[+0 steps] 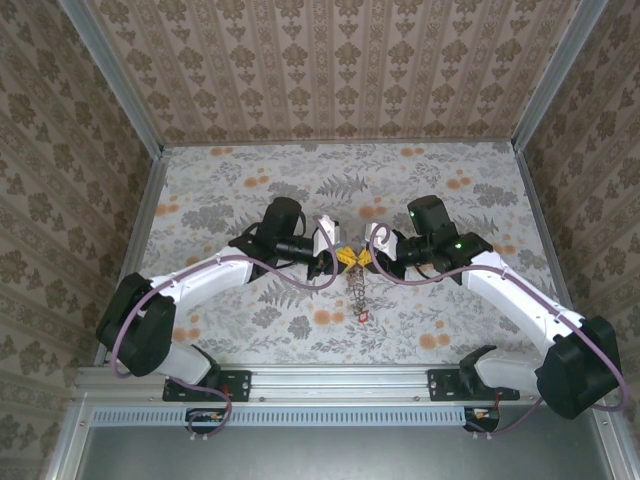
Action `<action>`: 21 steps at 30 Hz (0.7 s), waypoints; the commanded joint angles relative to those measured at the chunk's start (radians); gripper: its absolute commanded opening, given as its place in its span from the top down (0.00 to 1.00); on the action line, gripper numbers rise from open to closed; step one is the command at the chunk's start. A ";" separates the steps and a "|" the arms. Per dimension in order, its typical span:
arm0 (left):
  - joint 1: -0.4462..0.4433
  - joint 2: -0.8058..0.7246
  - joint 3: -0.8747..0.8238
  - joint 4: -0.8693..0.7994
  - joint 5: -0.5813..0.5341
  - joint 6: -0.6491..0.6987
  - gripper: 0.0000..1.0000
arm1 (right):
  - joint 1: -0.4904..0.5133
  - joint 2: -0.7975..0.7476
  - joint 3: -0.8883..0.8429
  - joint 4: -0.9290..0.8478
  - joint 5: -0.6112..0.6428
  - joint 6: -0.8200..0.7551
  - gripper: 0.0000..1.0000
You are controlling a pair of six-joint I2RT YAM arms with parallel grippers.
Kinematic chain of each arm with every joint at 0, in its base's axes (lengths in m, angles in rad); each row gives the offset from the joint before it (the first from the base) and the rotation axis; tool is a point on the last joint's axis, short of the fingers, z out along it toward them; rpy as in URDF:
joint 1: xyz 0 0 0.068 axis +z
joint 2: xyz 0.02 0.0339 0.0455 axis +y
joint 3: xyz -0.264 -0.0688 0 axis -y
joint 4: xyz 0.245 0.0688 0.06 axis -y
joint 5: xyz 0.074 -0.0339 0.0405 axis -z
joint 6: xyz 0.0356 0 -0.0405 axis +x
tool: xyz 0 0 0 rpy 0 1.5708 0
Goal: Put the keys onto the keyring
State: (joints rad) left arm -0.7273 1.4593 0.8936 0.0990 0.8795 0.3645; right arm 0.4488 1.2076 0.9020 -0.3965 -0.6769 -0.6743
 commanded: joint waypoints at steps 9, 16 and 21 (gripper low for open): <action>-0.009 -0.016 0.010 0.043 0.010 -0.014 1.00 | 0.003 -0.020 0.026 0.063 -0.023 0.050 0.91; 0.001 -0.025 -0.035 0.209 0.067 -0.112 1.00 | -0.051 -0.042 -0.073 0.255 -0.118 0.164 0.85; 0.011 -0.028 -0.057 0.312 0.094 -0.174 1.00 | -0.061 -0.036 -0.098 0.295 -0.150 0.191 0.84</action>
State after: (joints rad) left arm -0.7193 1.4593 0.8391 0.2871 0.8959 0.2523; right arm 0.3954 1.1835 0.8200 -0.1947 -0.7715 -0.5255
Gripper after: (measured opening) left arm 0.042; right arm 0.159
